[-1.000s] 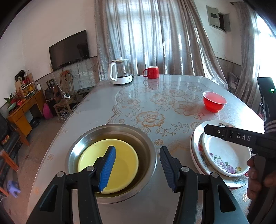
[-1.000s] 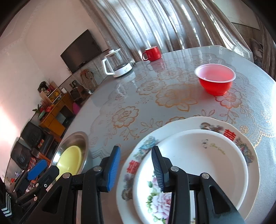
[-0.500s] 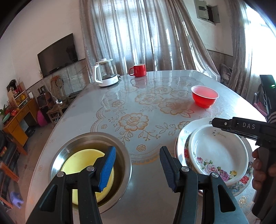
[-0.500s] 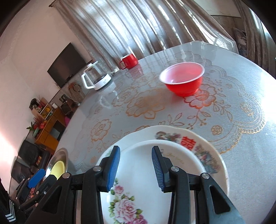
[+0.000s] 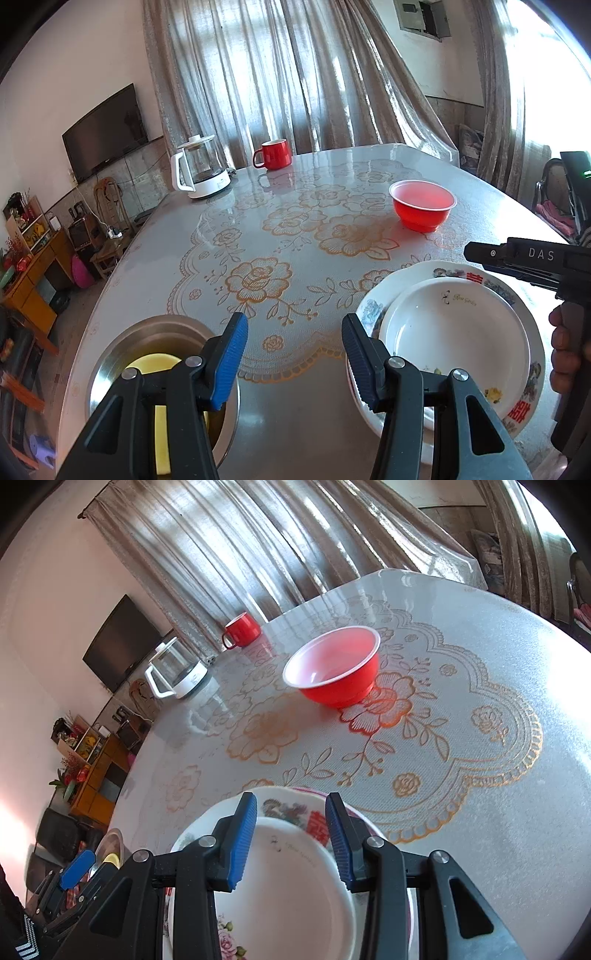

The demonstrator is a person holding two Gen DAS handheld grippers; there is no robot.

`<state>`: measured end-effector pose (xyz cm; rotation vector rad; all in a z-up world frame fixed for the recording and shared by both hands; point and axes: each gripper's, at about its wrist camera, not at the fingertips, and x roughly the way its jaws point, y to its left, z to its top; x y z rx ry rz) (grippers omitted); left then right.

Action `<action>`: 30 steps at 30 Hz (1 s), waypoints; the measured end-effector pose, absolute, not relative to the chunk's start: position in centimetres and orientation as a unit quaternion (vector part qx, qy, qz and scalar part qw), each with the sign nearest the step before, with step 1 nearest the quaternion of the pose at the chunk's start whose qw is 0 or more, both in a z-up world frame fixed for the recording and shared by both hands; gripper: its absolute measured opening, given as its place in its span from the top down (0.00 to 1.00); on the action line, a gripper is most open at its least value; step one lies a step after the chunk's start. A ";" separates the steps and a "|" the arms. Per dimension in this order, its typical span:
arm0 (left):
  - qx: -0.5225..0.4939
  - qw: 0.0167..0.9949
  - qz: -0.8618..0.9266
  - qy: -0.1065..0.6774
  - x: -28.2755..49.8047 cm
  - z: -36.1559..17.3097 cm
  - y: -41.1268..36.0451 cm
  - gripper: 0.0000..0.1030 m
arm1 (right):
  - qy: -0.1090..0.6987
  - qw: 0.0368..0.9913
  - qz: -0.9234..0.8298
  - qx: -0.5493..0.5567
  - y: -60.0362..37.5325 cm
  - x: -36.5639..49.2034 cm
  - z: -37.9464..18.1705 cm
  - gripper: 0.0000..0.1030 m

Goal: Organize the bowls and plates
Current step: 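Move the right gripper toward the red bowl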

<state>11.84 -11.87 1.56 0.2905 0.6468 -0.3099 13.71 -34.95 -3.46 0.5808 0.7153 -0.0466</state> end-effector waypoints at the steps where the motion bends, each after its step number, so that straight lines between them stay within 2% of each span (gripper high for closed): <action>1: 0.143 0.926 -0.152 0.315 11.9 1.6 -12.0 0.48 | 0.344 0.896 -0.024 0.281 -35.2 13.7 -3.4 0.63; 23: 0.182 0.915 -0.172 0.315 14.3 0.9 -16.7 0.48 | 0.333 0.898 -0.049 0.283 -39.7 15.6 -2.9 0.63; 30: 0.186 0.904 -0.188 0.337 16.0 0.3 -18.3 0.47 | 0.334 0.898 -0.056 0.282 -41.1 17.0 -3.0 0.63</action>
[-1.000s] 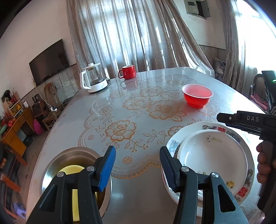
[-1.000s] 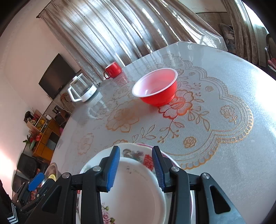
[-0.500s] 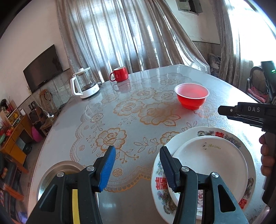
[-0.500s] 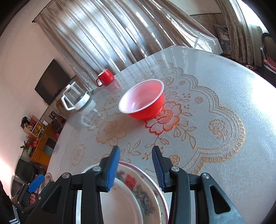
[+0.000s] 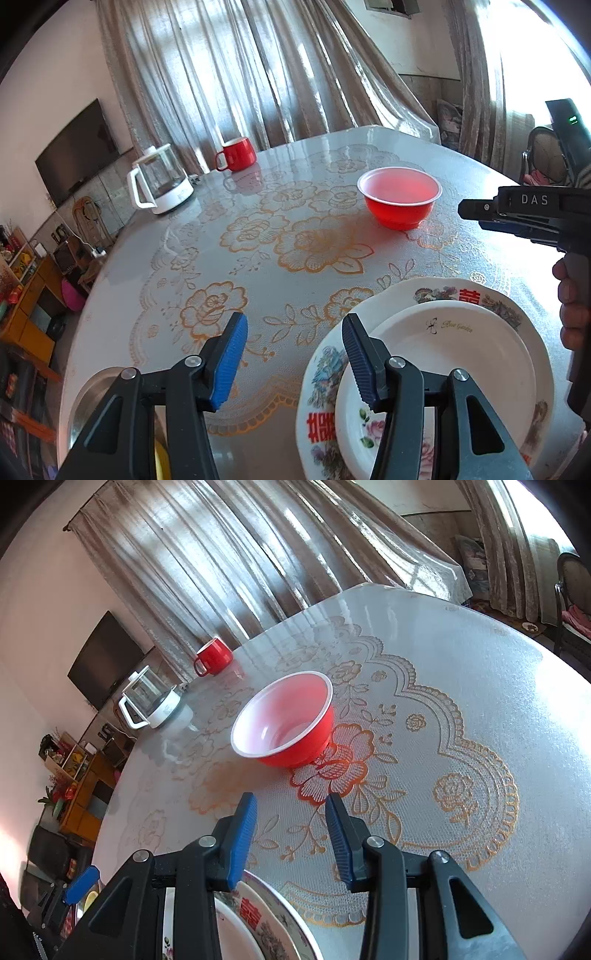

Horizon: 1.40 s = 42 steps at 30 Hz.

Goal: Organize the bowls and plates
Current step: 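Move the right gripper toward the red bowl, then grasp the rim of the red plastic bowl with the right gripper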

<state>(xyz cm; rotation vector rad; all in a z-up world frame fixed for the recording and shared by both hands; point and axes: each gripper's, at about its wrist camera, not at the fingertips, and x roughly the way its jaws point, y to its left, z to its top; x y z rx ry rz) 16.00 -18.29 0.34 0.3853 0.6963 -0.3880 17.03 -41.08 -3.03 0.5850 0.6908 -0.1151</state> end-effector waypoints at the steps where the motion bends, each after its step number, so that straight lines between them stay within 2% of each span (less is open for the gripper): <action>1: 0.179 0.900 -0.194 0.347 16.5 0.3 -18.5 0.47 | 0.334 0.897 -0.056 0.283 -41.3 17.3 -3.0 0.63; 10: 0.072 0.872 -0.231 0.426 23.6 0.9 -20.0 0.47 | 0.336 0.892 -0.066 0.294 -43.9 20.4 -2.9 0.63; 20: -0.008 0.833 -0.278 0.478 29.9 -0.2 -25.4 0.54 | 0.343 0.889 -0.073 0.296 -45.7 24.3 -3.4 0.63; 25: -0.072 0.805 -0.298 0.507 32.2 -1.7 -27.4 0.57 | 0.353 0.889 -0.069 0.284 -45.7 25.5 -3.8 0.68; 26: -0.076 0.803 -0.295 0.512 32.6 -2.0 -27.9 0.57 | 0.354 0.889 -0.069 0.281 -45.7 25.7 -3.8 0.70; 29: -0.076 0.792 -0.299 0.527 32.9 -2.7 -28.8 0.75 | 0.365 0.887 -0.070 0.274 -45.9 26.2 -4.3 0.79; 31: -0.073 0.792 -0.310 0.522 32.5 -2.5 -29.0 0.80 | 0.373 0.885 -0.068 0.268 -45.8 26.4 -4.7 0.84; 42: -0.055 0.806 -0.290 0.513 29.5 -1.7 -25.4 0.81 | 0.379 0.885 -0.034 0.268 -43.9 24.9 -4.2 0.85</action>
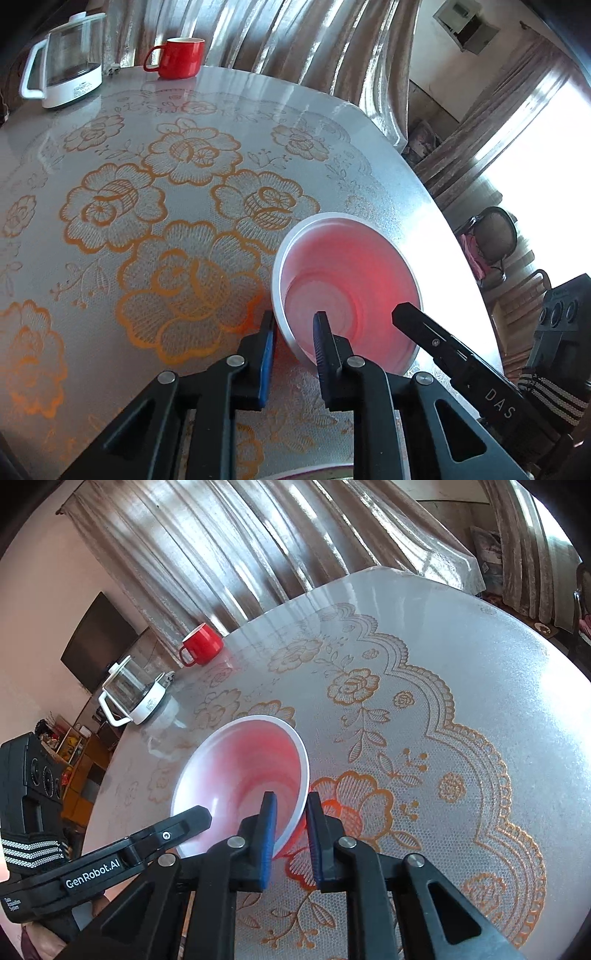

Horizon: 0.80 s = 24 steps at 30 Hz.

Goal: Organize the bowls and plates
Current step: 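Grasp the rim of the red plastic bowl with the right gripper, then carry the red bowl over the steel bowl with the right gripper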

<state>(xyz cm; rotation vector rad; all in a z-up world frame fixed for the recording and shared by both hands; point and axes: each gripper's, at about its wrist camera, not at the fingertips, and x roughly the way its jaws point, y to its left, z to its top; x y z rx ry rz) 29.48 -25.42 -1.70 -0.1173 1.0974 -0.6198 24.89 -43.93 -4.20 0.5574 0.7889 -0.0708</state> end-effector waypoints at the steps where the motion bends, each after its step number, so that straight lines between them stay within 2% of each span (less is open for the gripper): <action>1: -0.057 0.807 -0.288 0.513 29.2 -1.6 -24.9 0.81 | 0.380 0.885 -0.031 0.267 -43.6 24.8 -4.1 0.85; 15: -0.071 0.835 -0.237 0.492 25.0 0.0 -16.4 0.81 | 0.392 0.888 0.028 0.238 -36.2 23.6 -2.2 0.85; 24: -0.092 0.841 -0.192 0.497 24.0 -1.3 -10.4 0.81 | 0.416 0.877 0.067 0.231 -30.5 24.6 -3.2 0.83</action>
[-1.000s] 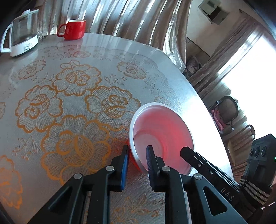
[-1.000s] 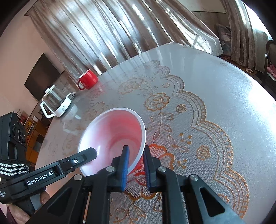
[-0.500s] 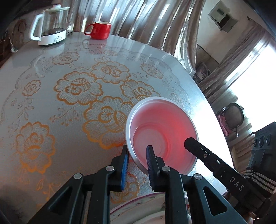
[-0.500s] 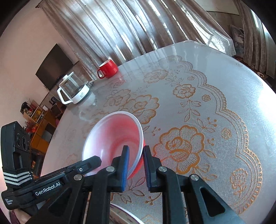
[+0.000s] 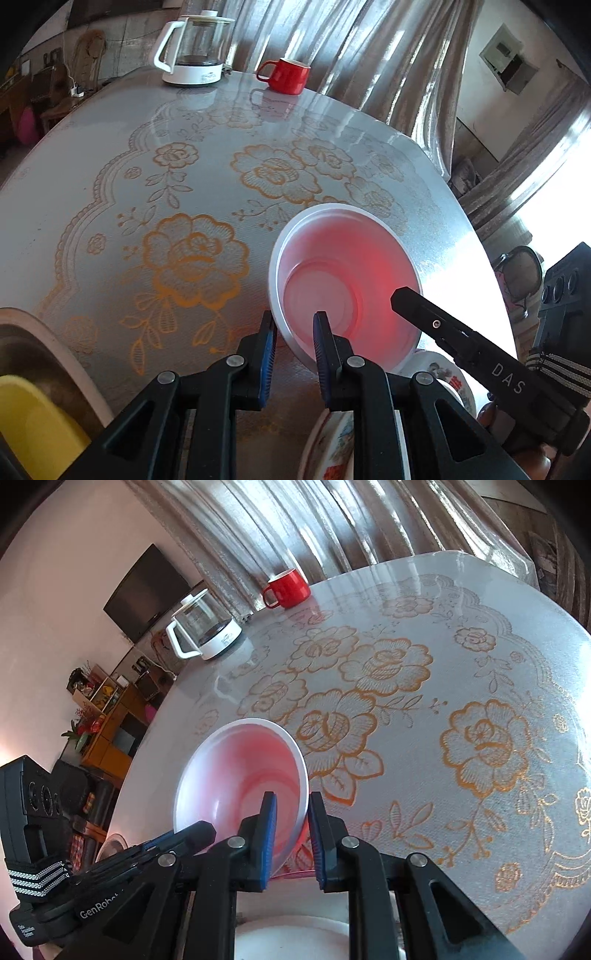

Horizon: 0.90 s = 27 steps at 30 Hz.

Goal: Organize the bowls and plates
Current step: 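Carry the red bowl over the steel bowl with the right gripper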

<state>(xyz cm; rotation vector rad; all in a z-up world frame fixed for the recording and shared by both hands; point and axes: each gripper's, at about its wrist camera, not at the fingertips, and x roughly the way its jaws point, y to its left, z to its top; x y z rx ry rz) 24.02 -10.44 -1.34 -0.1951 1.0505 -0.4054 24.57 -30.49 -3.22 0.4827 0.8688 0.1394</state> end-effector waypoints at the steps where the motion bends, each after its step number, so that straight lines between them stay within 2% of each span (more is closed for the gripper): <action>1: -0.094 0.843 -0.185 0.497 24.0 -1.4 -9.8 0.81 | 0.420 0.876 0.070 0.228 -29.9 24.9 -3.4 0.83; 4: -0.101 0.844 -0.173 0.498 24.1 -1.7 -8.4 0.81 | 0.432 0.872 0.079 0.215 -28.2 25.7 -4.0 0.83; 11: -0.109 0.846 -0.167 0.495 24.0 -1.8 -7.1 0.80 | 0.447 0.866 0.089 0.207 -26.1 26.6 -4.7 0.74; 27: -0.094 0.856 -0.176 0.477 22.5 -1.4 -6.9 0.80 | 0.437 0.871 0.084 0.208 -25.3 25.0 -4.1 0.72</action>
